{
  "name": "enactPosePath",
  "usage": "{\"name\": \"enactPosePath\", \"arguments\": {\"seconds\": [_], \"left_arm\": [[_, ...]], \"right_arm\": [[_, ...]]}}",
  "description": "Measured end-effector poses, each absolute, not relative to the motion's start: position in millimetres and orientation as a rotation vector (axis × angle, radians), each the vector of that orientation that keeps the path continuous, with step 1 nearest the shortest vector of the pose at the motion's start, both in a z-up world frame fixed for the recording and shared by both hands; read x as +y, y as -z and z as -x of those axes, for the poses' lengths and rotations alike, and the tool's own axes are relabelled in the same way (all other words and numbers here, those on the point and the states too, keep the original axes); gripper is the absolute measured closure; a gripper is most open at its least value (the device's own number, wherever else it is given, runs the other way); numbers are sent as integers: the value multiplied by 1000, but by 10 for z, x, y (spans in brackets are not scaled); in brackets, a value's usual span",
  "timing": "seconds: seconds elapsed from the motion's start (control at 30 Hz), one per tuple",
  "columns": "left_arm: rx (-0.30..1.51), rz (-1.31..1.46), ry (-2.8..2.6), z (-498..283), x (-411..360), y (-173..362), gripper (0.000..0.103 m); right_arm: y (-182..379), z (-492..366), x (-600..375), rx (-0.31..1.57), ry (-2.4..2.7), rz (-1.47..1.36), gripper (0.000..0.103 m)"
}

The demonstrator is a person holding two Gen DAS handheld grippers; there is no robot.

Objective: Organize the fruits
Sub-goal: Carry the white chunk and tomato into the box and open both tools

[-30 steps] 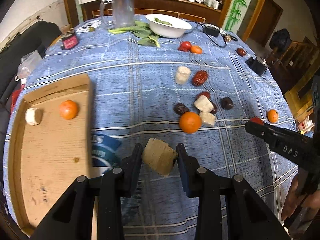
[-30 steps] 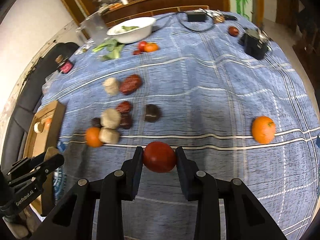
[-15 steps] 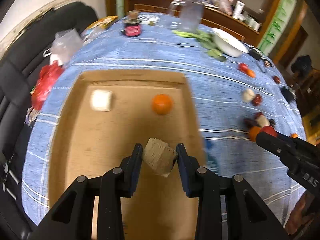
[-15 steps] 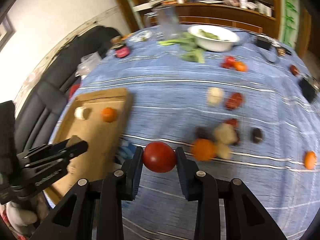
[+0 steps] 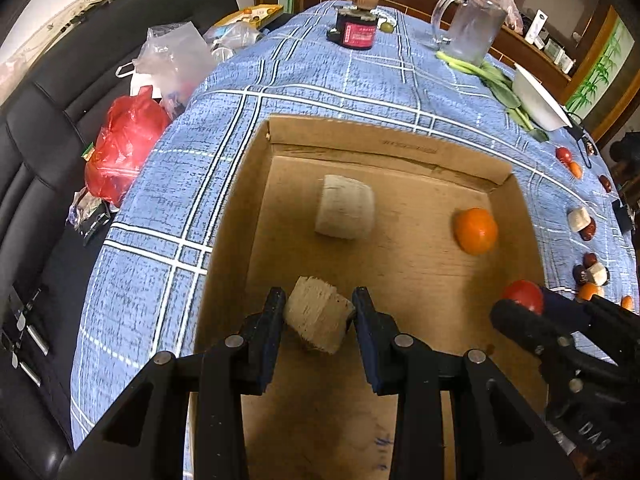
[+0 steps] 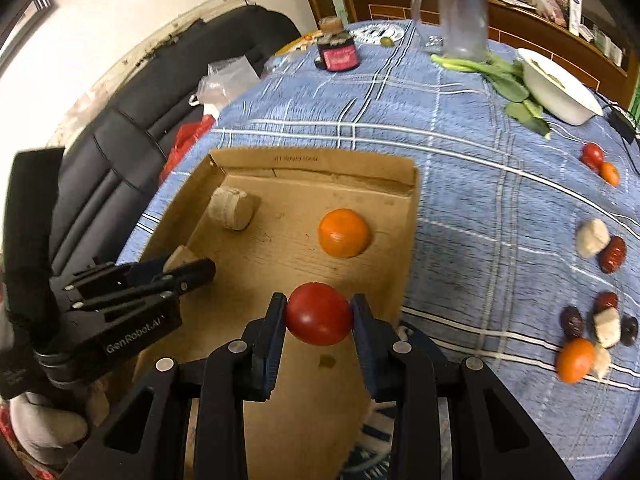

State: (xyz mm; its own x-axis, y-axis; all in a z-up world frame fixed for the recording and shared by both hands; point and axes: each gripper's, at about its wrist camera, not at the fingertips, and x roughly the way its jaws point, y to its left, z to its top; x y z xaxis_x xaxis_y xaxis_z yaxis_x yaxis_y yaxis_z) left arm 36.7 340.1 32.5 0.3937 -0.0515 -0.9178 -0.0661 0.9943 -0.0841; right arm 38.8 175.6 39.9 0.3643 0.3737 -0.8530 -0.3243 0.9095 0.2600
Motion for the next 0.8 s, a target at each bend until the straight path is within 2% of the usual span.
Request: {"name": "enactPosePath", "arguments": {"seconds": [0.53, 0.67, 0.8], "left_arm": [[1149, 138, 7, -497, 3423, -327, 69], [1124, 153, -7, -455, 3451, -461, 59], [1101, 180, -29, -375, 3474, -637, 56]], "right_arm": [[-196, -511, 2006, 1118, -424, 44, 67], [-208, -527, 2010, 1129, -444, 36, 63], [-319, -472, 1992, 1103, -456, 31, 57]]}}
